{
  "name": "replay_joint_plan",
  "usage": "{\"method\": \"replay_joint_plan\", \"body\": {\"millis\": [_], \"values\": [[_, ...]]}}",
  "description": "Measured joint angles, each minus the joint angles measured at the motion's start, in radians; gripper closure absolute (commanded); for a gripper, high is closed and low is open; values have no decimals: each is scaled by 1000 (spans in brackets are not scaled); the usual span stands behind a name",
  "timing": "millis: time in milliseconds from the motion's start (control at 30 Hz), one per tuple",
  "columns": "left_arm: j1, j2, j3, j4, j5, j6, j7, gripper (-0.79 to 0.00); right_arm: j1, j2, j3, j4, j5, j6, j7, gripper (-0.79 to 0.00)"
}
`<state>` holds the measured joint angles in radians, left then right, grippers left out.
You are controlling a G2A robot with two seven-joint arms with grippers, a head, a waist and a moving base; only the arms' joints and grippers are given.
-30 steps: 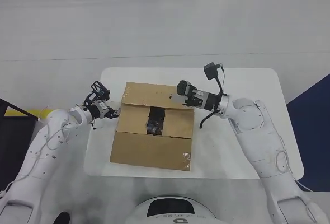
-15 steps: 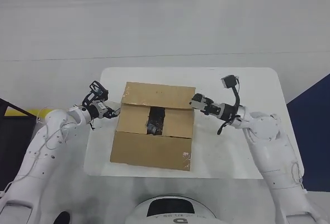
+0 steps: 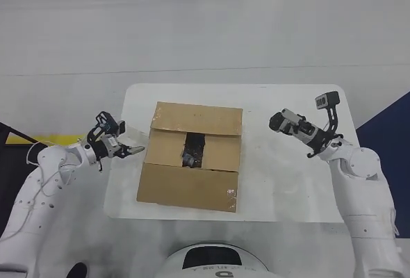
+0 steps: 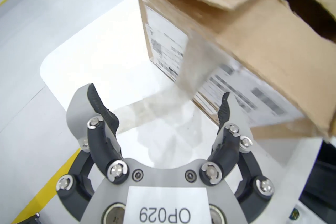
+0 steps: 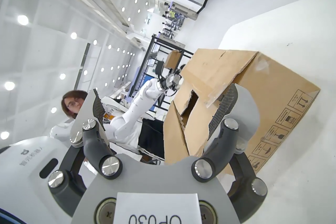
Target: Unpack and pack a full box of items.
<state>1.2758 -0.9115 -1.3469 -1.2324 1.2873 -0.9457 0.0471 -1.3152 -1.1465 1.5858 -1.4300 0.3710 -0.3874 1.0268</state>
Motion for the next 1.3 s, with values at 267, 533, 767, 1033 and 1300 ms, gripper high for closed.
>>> {"method": "replay_joint_plan", "body": {"millis": [267,533,767,1033,1300], "values": [[147,59,16,-169,255,-66,174,-785,135,-5,-77,123,-31,50,-20,-785],[149,96,13,-171,181,-67,433,-785,180,-7,-122,166,-53,49,-51,-785],[58,98,56,-101,-8,-58,329,-785,151,-1,-83,163,35,-24,-43,-785],[-111,52,171,-20,-235,46,-16,-785,79,6,-66,65,139,-77,33,-785],[-174,28,224,28,-292,31,-55,-785,92,10,-168,1,19,44,137,-785]]}}
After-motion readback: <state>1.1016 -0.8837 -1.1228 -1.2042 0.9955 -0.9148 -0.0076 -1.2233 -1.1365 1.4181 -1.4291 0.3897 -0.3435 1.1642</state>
